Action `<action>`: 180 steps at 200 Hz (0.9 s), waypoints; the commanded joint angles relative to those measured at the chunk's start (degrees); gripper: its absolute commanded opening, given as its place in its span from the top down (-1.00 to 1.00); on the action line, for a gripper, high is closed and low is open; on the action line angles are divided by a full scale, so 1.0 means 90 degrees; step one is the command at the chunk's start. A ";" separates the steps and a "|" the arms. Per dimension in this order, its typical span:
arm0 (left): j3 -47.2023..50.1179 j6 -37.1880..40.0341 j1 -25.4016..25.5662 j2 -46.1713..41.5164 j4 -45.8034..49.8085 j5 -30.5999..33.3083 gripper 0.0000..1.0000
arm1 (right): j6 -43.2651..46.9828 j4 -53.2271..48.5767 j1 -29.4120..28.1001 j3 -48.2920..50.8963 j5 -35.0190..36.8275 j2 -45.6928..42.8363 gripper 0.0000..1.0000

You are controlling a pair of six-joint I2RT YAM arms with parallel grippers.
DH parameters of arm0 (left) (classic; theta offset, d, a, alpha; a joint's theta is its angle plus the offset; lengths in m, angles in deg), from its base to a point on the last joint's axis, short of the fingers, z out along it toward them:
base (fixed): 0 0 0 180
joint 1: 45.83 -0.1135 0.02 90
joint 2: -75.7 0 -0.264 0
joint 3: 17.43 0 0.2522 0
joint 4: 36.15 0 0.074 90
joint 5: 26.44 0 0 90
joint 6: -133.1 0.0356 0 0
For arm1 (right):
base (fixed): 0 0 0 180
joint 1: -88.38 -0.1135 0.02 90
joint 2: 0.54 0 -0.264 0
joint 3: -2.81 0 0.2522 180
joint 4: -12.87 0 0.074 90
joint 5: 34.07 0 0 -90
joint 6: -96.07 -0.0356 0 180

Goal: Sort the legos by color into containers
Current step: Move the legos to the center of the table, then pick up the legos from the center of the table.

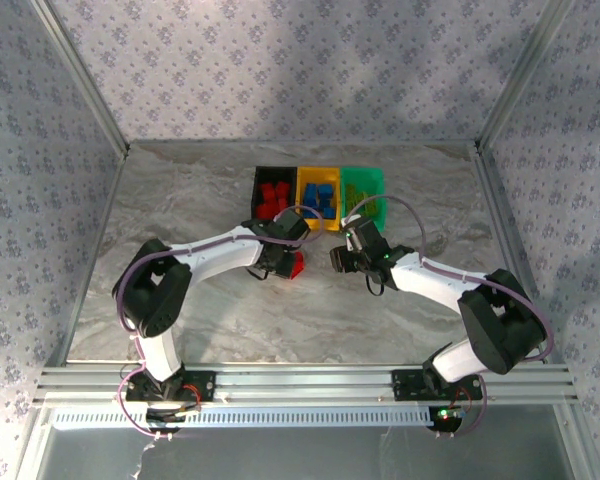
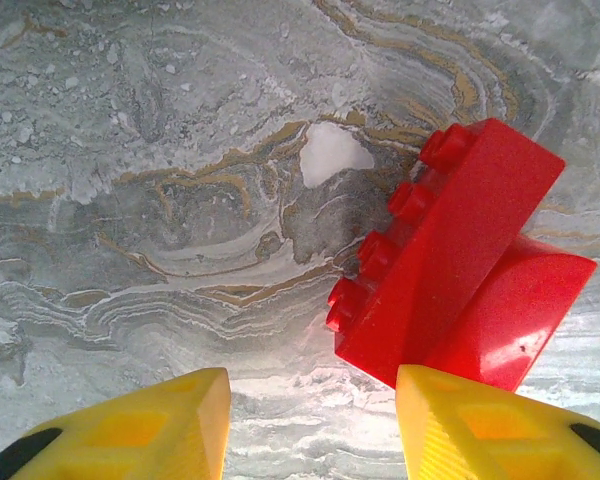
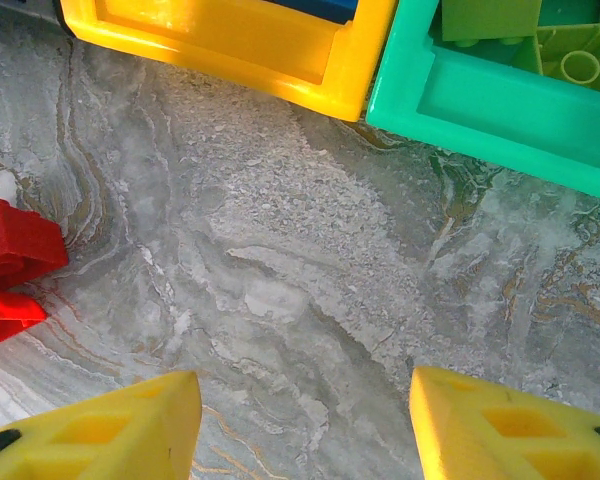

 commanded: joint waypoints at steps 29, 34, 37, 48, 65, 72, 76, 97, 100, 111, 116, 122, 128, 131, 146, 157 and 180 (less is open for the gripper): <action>-0.0157 -0.0055 0.0219 0.0002 0.0170 0.0092 0.05 | 0.0259 0.0262 -0.0074 0.0012 -0.1185 0.0062 -0.18; -0.0147 -0.0078 0.0197 -0.0040 0.0130 0.0039 0.05 | 0.0254 0.0303 -0.0126 -0.0016 -0.1376 0.0127 -0.18; -0.0142 -0.0092 0.0175 -0.0077 0.0103 -0.0008 0.05 | 0.0238 0.0325 -0.0154 -0.0035 -0.1464 0.0159 -0.18; -0.0095 -0.0136 0.0104 -0.0273 -0.0024 -0.0143 0.04 | 0.0152 0.0400 -0.0365 -0.0088 -0.1608 0.0339 -0.18; -0.0022 -0.0171 -0.0073 -0.0624 -0.0214 -0.0376 0.03 | 0.0173 0.0457 -0.0742 -0.0208 -0.1731 0.0602 -0.19; 0.0006 -0.0181 -0.0158 -0.0776 -0.0256 -0.0475 0.03 | 0.0232 0.0435 -0.0874 -0.0315 -0.1751 0.0746 -0.20; 0.0027 -0.0189 -0.0226 -0.0871 -0.0271 -0.0523 0.03 | 0.0269 0.0400 -0.0919 -0.0375 -0.1752 0.0835 -0.21; 0.0310 -0.0229 -0.0533 -0.1338 -0.0406 -0.0741 0.01 | 0.0429 0.0175 -0.0942 -0.0787 -0.2007 0.1360 -0.29; 0.0357 -0.0223 -0.0583 -0.1415 -0.0423 -0.0773 0.01 | 0.0448 0.0145 -0.0941 -0.0838 -0.2043 0.1416 -0.29; 0.0585 -0.0199 -0.0737 -0.1657 -0.0495 -0.0850 0.00 | 0.0541 0.0029 -0.0933 -0.1022 -0.2068 0.1574 -0.32; 0.0693 -0.0208 -0.0809 -0.1741 -0.0509 -0.0856 0.00 | 0.0585 -0.0022 -0.0932 -0.1105 -0.2060 0.1634 -0.35; 0.0828 -0.0216 -0.0898 -0.1861 -0.0524 -0.0859 0.00 | 0.0663 -0.0110 -0.0949 -0.1203 -0.2055 0.1689 -0.53; 0.0983 -0.0236 -0.0989 -0.1985 -0.0560 -0.0882 0.00 | 0.0767 -0.0224 -0.0952 -0.1323 -0.2078 0.1760 -0.84; 0.1053 -0.0245 -0.1032 -0.2045 -0.0586 -0.0913 0.00 | 0.0826 -0.0305 -0.0959 -0.1396 -0.2097 0.1801 -0.98; 0.1485 -0.0340 -0.1233 -0.2331 -0.0781 -0.1046 -0.01 | 0.1045 -0.0699 -0.0981 -0.1796 -0.2085 0.2010 -1.00; 0.1752 -0.0420 -0.1354 -0.2564 -0.0939 -0.1153 -0.01 | 0.1133 -0.0873 -0.1013 -0.1982 -0.2016 0.2138 -1.00; 0.2148 -0.0466 -0.1520 -0.2928 -0.1043 -0.1218 -0.01 | 0.1316 -0.1203 -0.1058 -0.2273 -0.2028 0.2360 -0.93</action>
